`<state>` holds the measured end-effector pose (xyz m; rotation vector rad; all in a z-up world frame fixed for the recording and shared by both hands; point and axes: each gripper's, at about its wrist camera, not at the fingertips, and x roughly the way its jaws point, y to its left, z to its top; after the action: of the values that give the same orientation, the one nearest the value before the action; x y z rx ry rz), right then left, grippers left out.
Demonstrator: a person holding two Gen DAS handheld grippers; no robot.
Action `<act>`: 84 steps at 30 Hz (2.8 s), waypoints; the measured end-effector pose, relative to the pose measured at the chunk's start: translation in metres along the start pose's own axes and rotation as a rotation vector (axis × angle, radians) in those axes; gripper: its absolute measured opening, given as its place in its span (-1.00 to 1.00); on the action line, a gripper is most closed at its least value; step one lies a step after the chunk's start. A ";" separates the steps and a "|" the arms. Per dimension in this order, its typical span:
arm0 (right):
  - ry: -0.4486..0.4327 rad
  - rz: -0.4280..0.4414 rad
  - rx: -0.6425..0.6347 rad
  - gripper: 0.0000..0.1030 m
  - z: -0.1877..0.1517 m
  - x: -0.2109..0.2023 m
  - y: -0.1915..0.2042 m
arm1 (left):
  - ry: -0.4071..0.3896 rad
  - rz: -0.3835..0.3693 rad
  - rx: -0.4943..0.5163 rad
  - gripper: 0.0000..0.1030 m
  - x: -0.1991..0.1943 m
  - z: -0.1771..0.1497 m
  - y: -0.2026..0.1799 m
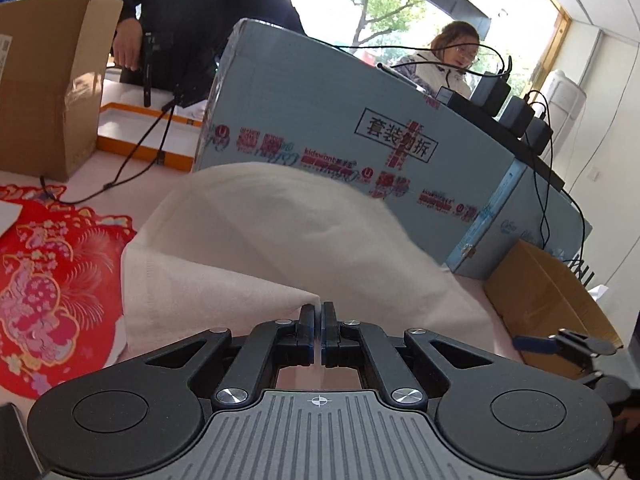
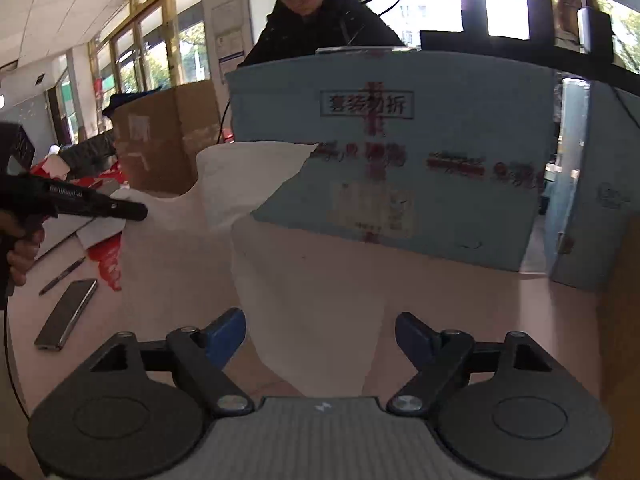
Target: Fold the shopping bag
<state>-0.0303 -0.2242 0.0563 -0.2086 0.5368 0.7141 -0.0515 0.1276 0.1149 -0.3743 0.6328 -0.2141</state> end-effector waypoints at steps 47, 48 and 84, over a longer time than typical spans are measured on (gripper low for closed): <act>-0.343 -0.214 0.264 -0.98 0.083 -0.147 -0.059 | -0.143 0.163 0.128 -0.97 -0.094 0.028 -0.001; -0.310 -0.203 0.297 -0.98 0.081 -0.146 -0.066 | -0.124 0.168 0.139 -0.97 -0.091 0.033 -0.001; 0.166 0.028 0.809 0.09 -0.069 -0.037 -0.106 | 0.316 0.205 0.286 0.44 0.077 -0.087 -0.127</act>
<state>-0.0098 -0.3485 0.0174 0.4998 0.9452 0.4619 -0.0538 -0.0357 0.0603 0.0030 0.9323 -0.1655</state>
